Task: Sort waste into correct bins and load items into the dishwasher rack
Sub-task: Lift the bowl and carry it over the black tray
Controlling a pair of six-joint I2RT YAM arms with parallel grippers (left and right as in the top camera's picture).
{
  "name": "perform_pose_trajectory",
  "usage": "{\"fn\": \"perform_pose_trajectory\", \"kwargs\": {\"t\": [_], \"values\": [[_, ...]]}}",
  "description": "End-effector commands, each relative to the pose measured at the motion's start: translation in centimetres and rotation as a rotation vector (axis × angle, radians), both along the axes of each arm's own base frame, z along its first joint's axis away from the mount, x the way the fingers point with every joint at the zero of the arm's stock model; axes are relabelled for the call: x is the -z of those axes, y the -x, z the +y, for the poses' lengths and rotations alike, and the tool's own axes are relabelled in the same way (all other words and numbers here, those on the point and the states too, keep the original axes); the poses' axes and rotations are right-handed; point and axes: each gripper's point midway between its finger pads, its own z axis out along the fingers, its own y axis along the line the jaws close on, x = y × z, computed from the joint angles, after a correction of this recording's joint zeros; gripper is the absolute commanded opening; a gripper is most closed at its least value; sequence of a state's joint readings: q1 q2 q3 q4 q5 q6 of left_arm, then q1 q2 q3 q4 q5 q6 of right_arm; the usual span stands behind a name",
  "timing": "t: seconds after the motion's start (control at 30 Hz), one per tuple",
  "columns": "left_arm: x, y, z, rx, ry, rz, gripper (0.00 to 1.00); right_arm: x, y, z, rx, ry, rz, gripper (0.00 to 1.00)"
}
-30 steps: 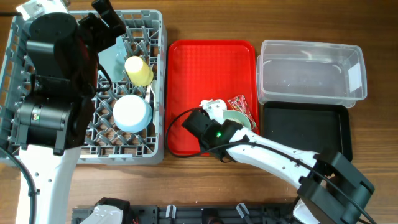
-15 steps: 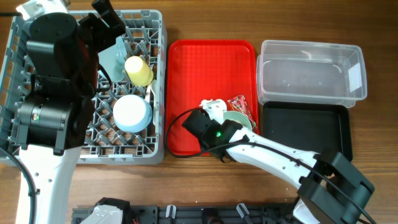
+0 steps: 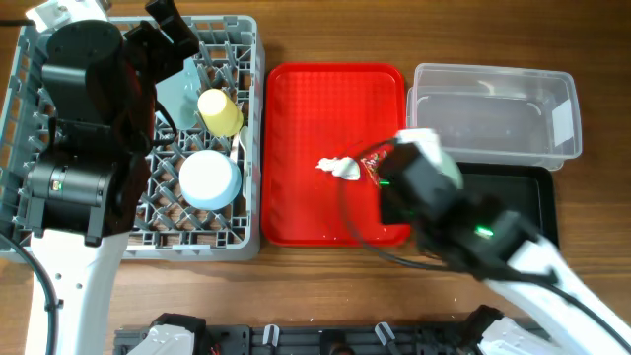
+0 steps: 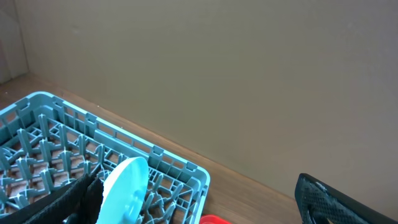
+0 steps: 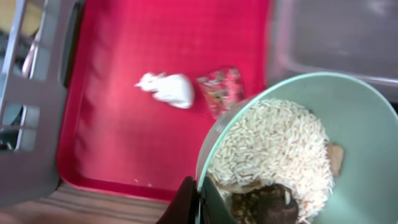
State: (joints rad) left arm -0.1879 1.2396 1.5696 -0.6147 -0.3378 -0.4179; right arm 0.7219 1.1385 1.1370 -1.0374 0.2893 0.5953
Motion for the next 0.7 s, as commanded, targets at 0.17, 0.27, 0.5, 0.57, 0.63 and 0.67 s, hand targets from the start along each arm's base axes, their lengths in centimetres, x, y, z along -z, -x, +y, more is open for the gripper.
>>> {"fn": "perform_pose_trajectory", "kwargs": {"t": [0.17,0.27,0.5,0.57,0.63,0.67], "values": [[-0.1,-0.1,0.0,0.002,0.016,-0.004,1.0,-2.7,0.5,-12.4,0.396,-0.007,-0.059,0.04],[-0.1,-0.1,0.0,0.002,0.016,-0.004,1.0,-1.1,0.2,-13.1,0.373,-0.037,-0.007,0.04],[-0.1,-0.1,0.0,0.002,0.016,-0.004,1.0,4.0,-1.4,-11.5,0.206,-0.265,0.138,0.04],[-0.1,-0.1,0.0,0.002,0.016,-0.004,1.0,4.7,-1.4,-11.5,0.211,-0.306,0.168,0.04],[-0.1,-0.1,0.0,0.002,0.016,-0.004,1.0,5.2,-1.4,-11.5,0.201,-0.349,0.195,0.04],[-0.1,-0.1,0.0,0.002,0.016,-0.004,1.0,5.2,-1.5,-11.2,0.177,-0.39,0.204,0.04]]}}
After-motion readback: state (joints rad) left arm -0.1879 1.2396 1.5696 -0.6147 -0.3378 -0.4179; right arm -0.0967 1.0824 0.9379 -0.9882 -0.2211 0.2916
